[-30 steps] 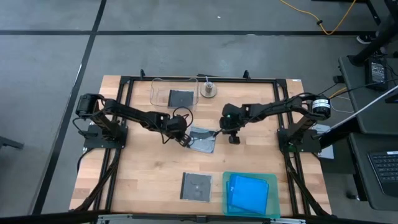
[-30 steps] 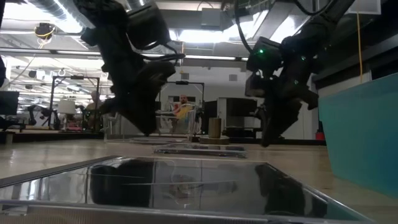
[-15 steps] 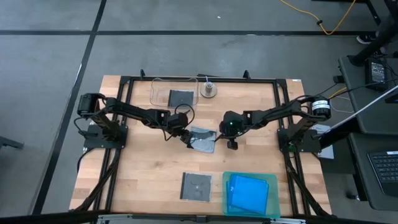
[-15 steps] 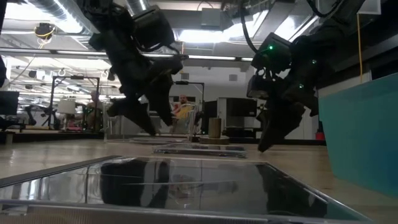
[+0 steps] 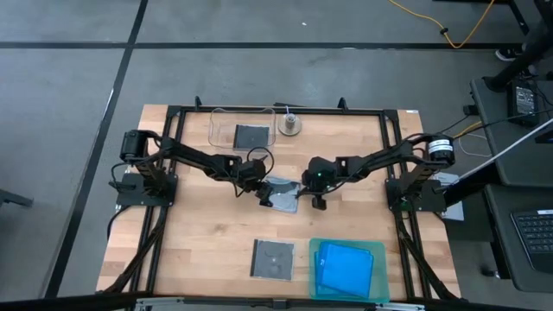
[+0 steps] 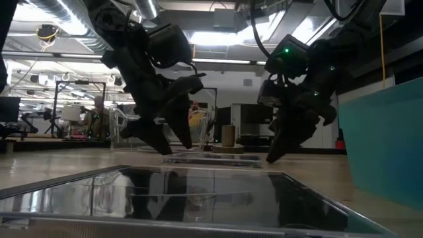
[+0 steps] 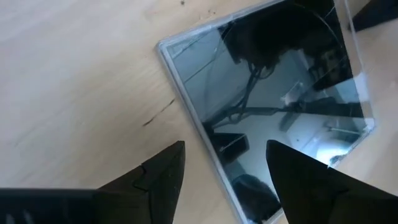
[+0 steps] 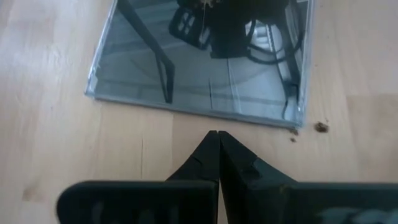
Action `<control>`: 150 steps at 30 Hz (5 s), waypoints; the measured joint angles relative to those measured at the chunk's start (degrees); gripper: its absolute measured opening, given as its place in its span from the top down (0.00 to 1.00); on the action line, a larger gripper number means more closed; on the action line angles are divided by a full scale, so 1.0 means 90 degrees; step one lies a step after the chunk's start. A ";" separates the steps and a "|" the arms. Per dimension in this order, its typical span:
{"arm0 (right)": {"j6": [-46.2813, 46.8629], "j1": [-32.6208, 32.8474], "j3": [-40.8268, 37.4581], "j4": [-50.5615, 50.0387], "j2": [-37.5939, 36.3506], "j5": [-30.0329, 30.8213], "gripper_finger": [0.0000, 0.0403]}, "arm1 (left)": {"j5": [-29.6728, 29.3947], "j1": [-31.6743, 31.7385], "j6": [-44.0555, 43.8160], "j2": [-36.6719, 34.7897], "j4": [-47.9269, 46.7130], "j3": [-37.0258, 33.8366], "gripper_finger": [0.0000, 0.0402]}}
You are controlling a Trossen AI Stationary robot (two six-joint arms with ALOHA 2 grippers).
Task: Pick & place jewel cases by type
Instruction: Put the left black cd case into the transparent bin
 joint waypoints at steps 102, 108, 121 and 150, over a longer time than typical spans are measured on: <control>-0.0140 0.0003 -0.0015 0.0379 0.0024 -0.0042 0.99 | -0.0311 -0.0250 -0.0682 -0.1058 0.0763 0.0011 0.91; -0.0109 0.0003 -0.0015 0.0369 0.0024 -0.0041 0.99 | -0.0229 -0.0245 -0.0723 -0.1058 0.0573 -0.0001 0.91; -0.0136 0.0003 -0.0015 0.0474 0.0024 -0.0008 0.99 | -0.0170 -0.0255 -0.0756 -0.1033 0.0644 -0.0004 0.75; -0.0119 0.0003 -0.0012 0.0338 0.0019 -0.0049 0.99 | 0.0154 -0.0185 -0.1205 -0.0475 0.1554 0.0002 0.96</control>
